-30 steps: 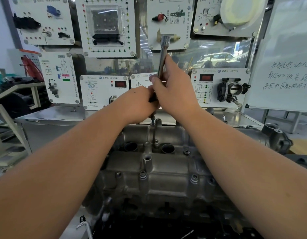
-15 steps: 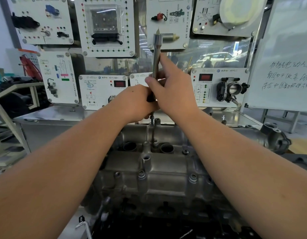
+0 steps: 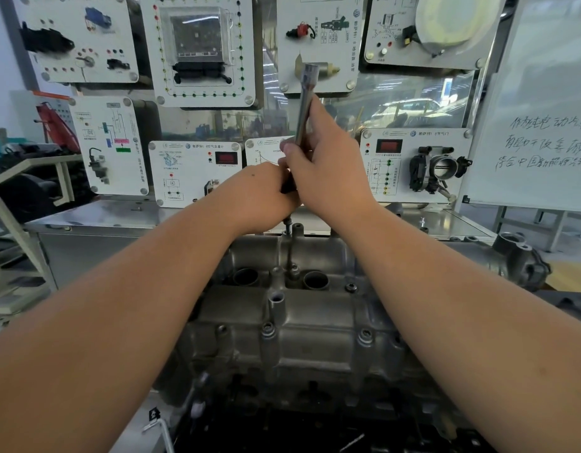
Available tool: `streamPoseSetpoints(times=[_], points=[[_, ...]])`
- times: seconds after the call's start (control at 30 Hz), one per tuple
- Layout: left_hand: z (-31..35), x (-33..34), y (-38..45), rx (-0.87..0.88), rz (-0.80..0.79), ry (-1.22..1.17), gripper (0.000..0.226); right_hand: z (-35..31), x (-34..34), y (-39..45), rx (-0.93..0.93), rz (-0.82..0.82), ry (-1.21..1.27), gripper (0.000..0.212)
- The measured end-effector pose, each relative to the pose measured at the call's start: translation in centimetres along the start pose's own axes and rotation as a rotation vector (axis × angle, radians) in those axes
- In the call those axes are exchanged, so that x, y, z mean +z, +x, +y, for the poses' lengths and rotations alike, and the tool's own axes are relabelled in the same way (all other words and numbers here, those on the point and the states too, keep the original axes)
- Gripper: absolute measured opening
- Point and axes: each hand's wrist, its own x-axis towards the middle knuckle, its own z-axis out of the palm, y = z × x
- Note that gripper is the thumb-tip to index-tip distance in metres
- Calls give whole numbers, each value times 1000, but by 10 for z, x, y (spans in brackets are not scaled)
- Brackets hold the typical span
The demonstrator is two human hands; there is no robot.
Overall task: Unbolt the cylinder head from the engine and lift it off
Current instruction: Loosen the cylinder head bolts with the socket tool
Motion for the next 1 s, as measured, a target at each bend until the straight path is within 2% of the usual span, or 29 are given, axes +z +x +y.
streamPoseSetpoints(times=[0.17,0.33,0.47,0.6,0.77,0.87,1.0], points=[[2,0,-1,13,9,43,19,0,-1,-1,-13,0,-31,63],[1,-1,0,-8,10,38,20,-2,-1,-3,-8,23,-17,47],[0,0,0,21,9,16,22,-2,0,-1,-3,-34,-39,53],[0,-1,1,-10,-7,35,25,-3,0,-5,-13,-8,-38,72],[-1,1,0,-7,5,21,23,-1,0,-2,-23,10,-54,55],[-1,1,0,10,-3,34,16,-1,0,-1,-12,-14,-71,58],[2,0,-1,7,12,87,25,-3,0,-4,-33,-8,-45,67]])
